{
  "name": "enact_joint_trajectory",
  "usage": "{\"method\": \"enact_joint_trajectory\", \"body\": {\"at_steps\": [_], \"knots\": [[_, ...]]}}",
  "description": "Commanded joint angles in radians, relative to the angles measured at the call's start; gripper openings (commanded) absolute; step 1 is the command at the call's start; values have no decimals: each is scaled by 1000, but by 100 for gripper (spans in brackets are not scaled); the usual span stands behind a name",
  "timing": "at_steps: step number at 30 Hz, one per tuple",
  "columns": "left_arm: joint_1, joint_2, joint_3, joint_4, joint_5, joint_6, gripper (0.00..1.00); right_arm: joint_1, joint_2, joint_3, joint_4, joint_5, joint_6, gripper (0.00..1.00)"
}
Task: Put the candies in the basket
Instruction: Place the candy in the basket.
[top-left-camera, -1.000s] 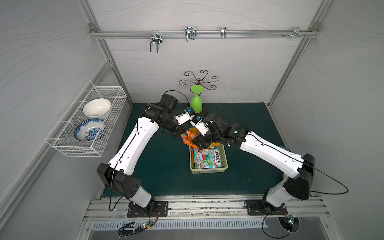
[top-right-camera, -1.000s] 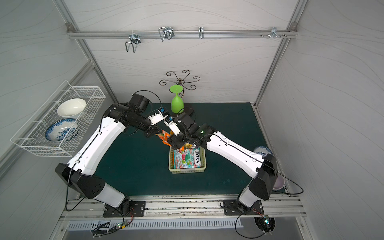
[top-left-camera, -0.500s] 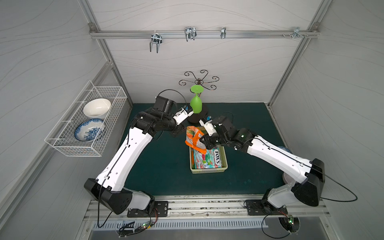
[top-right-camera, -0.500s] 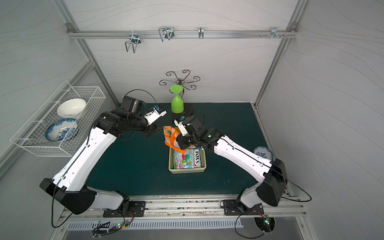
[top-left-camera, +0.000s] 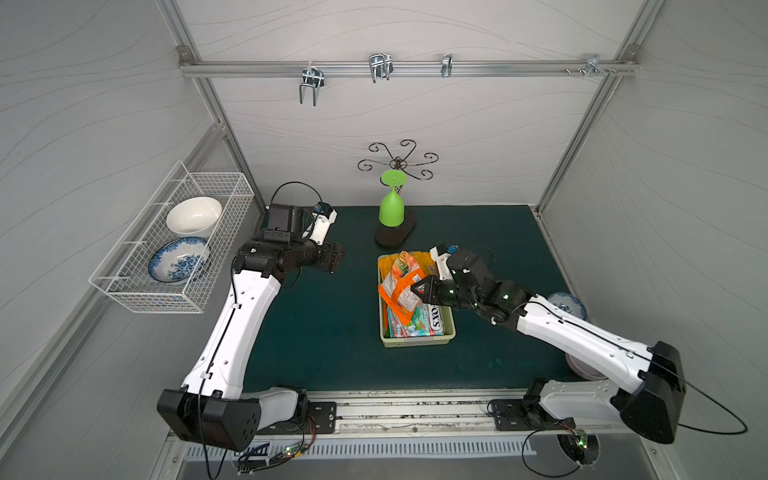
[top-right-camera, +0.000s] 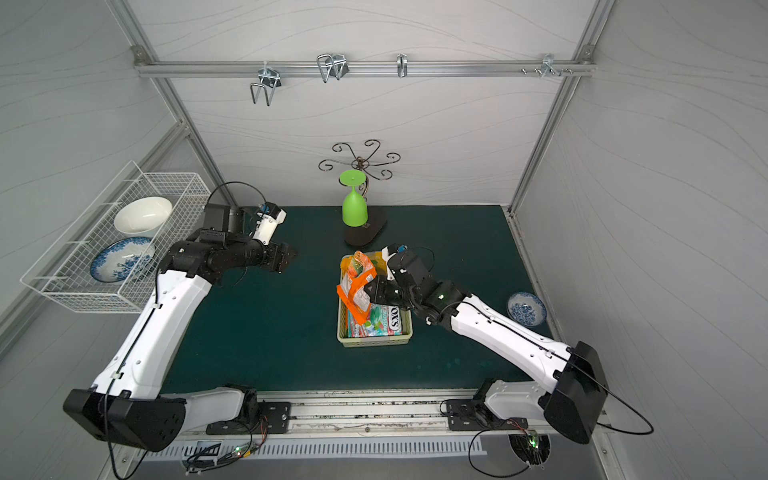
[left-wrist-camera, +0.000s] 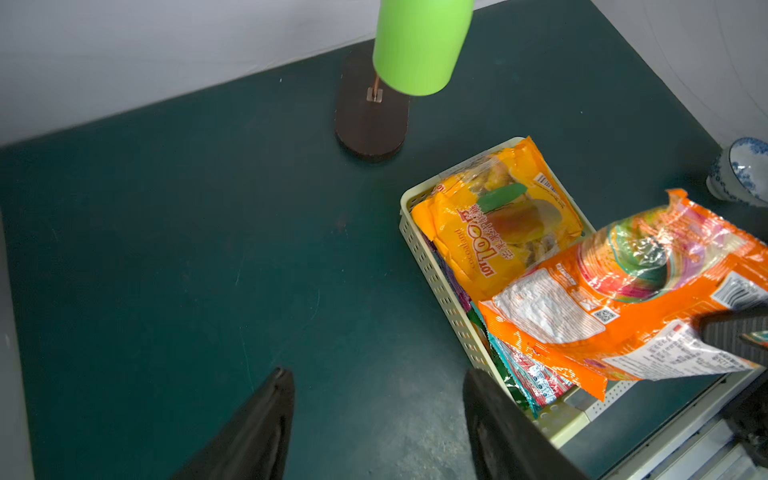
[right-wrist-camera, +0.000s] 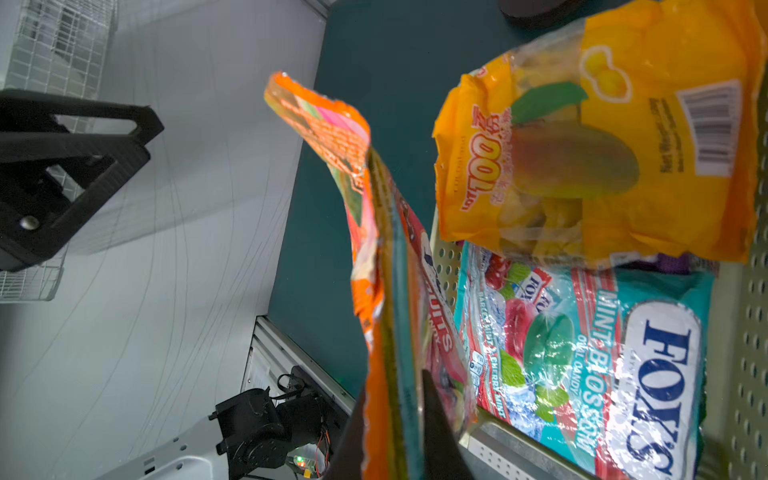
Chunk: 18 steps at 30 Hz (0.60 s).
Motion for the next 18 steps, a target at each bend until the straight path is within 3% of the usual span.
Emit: {"method": "enact_joint_trajectory", "body": {"at_steps": [1, 6, 9, 10, 13, 18], "knots": [[24, -26, 2, 81, 66, -66, 70, -2, -61, -53, 88, 50, 145, 0], [39, -10, 0, 92, 97, -72, 71, -46, -50, -139, 89, 38, 270, 2], [40, -10, 6, 89, 97, -72, 71, -46, -41, -152, 58, 18, 304, 35], [42, -9, 1, 93, 104, -73, 71, -48, -50, -163, 57, 15, 315, 41], [49, -5, -7, 99, 118, -81, 71, -65, -107, -170, 19, 50, 301, 48], [58, -8, -19, 104, 126, -78, 71, -100, -189, -162, -98, 114, 169, 55]]}}
